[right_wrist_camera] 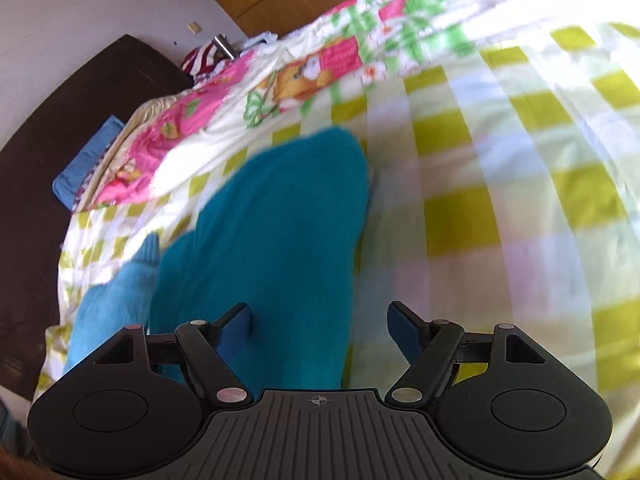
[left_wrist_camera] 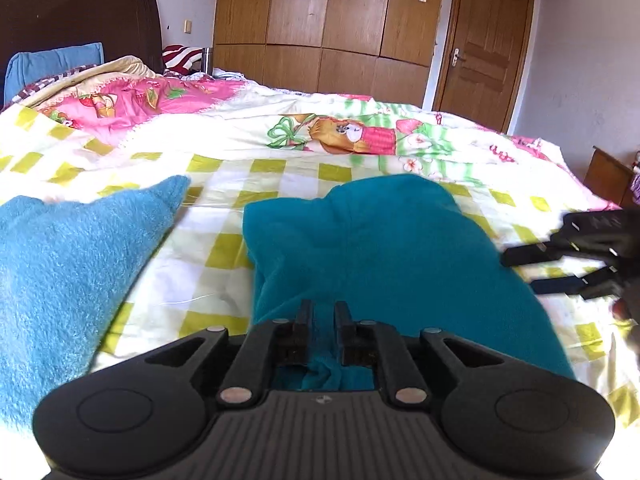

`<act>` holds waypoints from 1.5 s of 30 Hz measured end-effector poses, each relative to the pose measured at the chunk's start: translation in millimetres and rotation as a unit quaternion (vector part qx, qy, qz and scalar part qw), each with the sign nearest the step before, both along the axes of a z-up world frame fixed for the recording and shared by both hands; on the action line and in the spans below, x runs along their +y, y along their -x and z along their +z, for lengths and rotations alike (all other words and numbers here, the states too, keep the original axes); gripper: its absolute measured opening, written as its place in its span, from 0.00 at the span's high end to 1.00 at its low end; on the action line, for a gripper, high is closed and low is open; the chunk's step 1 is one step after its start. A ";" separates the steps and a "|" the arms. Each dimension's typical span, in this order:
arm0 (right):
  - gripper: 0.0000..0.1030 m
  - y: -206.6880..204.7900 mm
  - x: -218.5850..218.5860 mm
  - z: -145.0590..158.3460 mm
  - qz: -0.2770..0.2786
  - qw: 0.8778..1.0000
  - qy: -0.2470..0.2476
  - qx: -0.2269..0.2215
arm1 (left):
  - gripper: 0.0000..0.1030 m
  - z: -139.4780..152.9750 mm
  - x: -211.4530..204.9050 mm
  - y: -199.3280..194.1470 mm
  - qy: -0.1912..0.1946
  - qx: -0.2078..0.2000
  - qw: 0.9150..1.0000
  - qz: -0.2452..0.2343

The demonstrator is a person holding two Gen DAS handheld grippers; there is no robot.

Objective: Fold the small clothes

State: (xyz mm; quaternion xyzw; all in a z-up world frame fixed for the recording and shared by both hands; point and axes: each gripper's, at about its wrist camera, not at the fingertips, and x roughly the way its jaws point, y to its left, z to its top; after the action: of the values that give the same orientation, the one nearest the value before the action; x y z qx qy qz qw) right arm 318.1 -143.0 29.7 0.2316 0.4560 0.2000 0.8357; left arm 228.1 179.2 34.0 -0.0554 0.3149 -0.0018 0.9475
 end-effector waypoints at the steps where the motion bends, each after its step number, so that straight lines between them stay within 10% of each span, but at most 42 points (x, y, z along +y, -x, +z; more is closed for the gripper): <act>1: 0.25 15.7 4.7 -10.0 0.019 1.000 -0.005 0.011 | 0.75 -8.3 -1.4 -2.7 -0.005 0.008 1.000 0.001; 3: 0.42 40.1 15.2 -27.4 0.036 0.999 0.002 0.030 | 0.74 -25.7 -2.2 -5.6 -0.005 0.025 1.000 0.009; 4: 0.69 50.0 19.2 -34.5 0.045 0.998 -0.001 0.035 | 0.73 -29.6 -2.4 -4.1 -0.006 0.025 1.000 0.013; 8: 0.75 71.2 14.6 -27.3 0.039 0.999 -0.016 0.021 | 0.72 -23.6 -10.1 14.6 -0.019 0.032 0.999 0.013; 15: 0.73 110.2 7.0 -11.8 0.038 0.998 0.041 0.003 | 0.71 -17.9 -45.8 51.7 -0.077 0.048 0.996 -0.022; 28: 0.48 150.7 -2.0 9.6 0.005 0.990 0.110 -0.093 | 0.71 4.4 -44.3 70.1 -0.036 0.011 0.999 -0.008; 45: 0.60 85.9 10.3 -21.0 -0.023 0.995 0.097 -0.009 | 0.69 -25.8 -42.0 3.5 -0.042 0.051 0.998 -0.002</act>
State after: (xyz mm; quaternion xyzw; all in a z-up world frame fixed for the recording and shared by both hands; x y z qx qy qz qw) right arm 232.3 -132.7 8.6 0.1578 0.4605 0.1377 0.8626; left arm 224.5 137.2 8.2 -0.0146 0.3630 0.0124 0.9316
